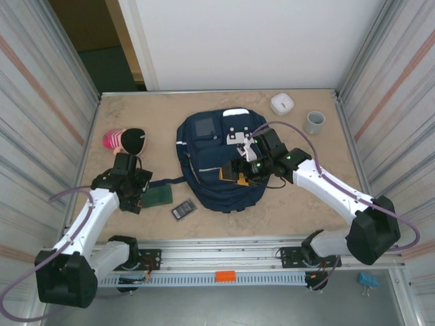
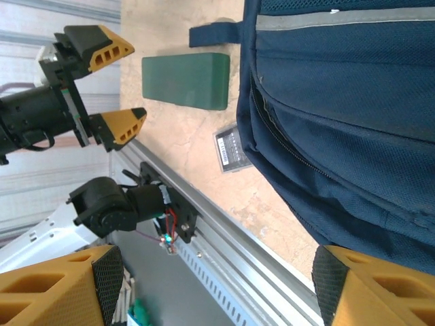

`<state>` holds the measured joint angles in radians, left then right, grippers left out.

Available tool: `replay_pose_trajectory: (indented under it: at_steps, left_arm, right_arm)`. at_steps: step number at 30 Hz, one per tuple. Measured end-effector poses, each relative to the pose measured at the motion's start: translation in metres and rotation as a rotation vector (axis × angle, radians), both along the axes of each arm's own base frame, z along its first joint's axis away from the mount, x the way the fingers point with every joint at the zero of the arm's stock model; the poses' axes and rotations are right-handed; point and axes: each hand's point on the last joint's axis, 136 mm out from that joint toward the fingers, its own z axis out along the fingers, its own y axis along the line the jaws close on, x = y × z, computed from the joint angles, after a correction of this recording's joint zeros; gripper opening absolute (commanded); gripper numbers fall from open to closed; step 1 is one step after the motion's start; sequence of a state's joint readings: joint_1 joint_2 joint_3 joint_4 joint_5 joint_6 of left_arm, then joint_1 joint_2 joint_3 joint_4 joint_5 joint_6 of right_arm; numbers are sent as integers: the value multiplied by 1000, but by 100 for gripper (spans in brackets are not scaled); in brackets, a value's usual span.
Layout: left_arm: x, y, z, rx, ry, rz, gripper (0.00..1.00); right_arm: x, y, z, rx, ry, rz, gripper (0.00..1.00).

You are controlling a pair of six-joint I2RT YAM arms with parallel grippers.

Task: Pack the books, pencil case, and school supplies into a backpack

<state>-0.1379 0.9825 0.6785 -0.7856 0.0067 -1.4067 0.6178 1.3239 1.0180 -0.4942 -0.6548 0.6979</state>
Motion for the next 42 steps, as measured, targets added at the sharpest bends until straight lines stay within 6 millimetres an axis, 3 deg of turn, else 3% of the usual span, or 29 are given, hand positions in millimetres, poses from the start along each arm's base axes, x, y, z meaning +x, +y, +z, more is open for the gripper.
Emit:
replay_pose_trajectory:
  at_steps: [13, 31, 38, 42]
  left_arm:
    - [-22, 30, -26, -51, 21, 370, 99]
    - [10, 42, -65, -31, 114, 392, 98]
    - [3, 39, -73, -23, 213, 363, 74]
    - [3, 38, -71, -29, 218, 358, 68]
  right_arm:
    - [3, 2, -4, -1, 3, 1, 75]
    - [4, 4, -12, -13, 26, 4, 75]
    - [3, 5, -13, -8, 35, 11, 75]
    - [3, 5, -13, -8, 36, 14, 75]
